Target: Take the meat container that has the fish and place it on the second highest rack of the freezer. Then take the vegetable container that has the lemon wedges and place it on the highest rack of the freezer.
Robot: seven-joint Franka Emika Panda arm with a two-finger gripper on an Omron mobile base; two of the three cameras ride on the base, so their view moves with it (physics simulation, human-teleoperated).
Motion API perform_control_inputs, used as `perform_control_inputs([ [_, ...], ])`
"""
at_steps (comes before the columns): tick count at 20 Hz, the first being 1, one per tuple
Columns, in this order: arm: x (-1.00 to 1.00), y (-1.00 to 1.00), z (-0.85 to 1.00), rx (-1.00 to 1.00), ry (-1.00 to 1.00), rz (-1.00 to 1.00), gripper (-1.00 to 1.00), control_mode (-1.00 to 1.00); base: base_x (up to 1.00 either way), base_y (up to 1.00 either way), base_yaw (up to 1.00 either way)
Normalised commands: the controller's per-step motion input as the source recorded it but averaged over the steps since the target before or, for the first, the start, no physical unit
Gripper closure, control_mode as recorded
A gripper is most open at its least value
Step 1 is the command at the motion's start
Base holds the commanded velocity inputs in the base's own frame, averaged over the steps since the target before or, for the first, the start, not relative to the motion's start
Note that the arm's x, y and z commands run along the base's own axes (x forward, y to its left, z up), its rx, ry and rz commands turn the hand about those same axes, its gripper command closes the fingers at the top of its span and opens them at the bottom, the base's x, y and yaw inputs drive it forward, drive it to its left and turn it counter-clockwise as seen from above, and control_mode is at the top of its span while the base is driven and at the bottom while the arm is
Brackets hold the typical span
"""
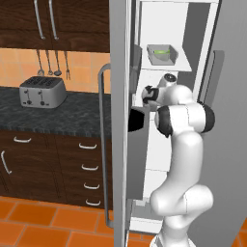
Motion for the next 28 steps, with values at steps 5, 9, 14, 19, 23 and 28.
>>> perform_control_inputs([
  [5,-0.43,0.02,0.13,0.0,-0.32,0.0,-1.0,-1.0,0.0,0.0,0.0],
  [9,-0.48,0.0,0.75,0.0,-0.08,0.0,-1.0,-1.0,0.0,0.0,0.0],
  [14,-0.55,0.22,0.7,0.0,-0.03,0.0,-1.0,-1.0,0.0,0.0,0.0],
  [19,-0.56,0.34,0.7,-0.05,-0.11,0.0,-1.0,-1.0,0.0,0.0,0.0],
  [23,-0.53,0.33,0.84,-0.07,-0.03,0.0,-1.0,-1.0,0.0,0.0,0.0],
  [28,-0.72,0.27,0.95,-0.05,0.0,0.0,-1.0,-1.0,0.0,0.0,0.0],
])
